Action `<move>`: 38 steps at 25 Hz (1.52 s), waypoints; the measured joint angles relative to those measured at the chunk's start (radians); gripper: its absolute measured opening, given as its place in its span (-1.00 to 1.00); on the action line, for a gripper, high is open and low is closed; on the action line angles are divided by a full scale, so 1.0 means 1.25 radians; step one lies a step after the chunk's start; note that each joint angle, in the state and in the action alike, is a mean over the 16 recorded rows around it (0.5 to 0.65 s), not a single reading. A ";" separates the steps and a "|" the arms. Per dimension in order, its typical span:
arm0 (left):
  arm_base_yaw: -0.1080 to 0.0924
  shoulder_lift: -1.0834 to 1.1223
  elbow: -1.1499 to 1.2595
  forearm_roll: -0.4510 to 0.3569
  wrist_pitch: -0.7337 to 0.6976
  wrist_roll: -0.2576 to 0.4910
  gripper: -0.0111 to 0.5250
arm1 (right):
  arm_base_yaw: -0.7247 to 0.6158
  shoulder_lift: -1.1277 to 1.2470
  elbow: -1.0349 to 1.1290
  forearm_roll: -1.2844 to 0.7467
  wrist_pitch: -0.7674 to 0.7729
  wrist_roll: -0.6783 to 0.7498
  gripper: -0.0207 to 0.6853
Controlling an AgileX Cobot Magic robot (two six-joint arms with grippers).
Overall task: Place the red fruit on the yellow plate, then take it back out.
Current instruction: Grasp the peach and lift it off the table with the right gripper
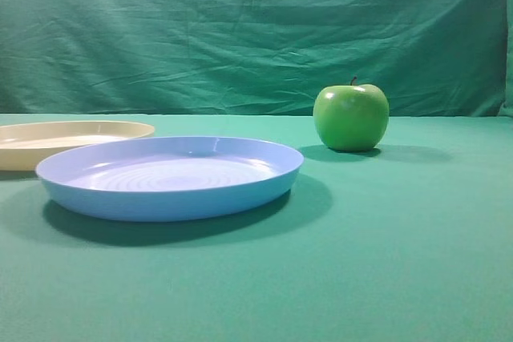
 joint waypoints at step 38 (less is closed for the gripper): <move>0.000 0.000 0.000 0.000 0.000 0.000 -0.96 | 0.103 0.865 -0.466 0.178 0.476 -0.323 0.65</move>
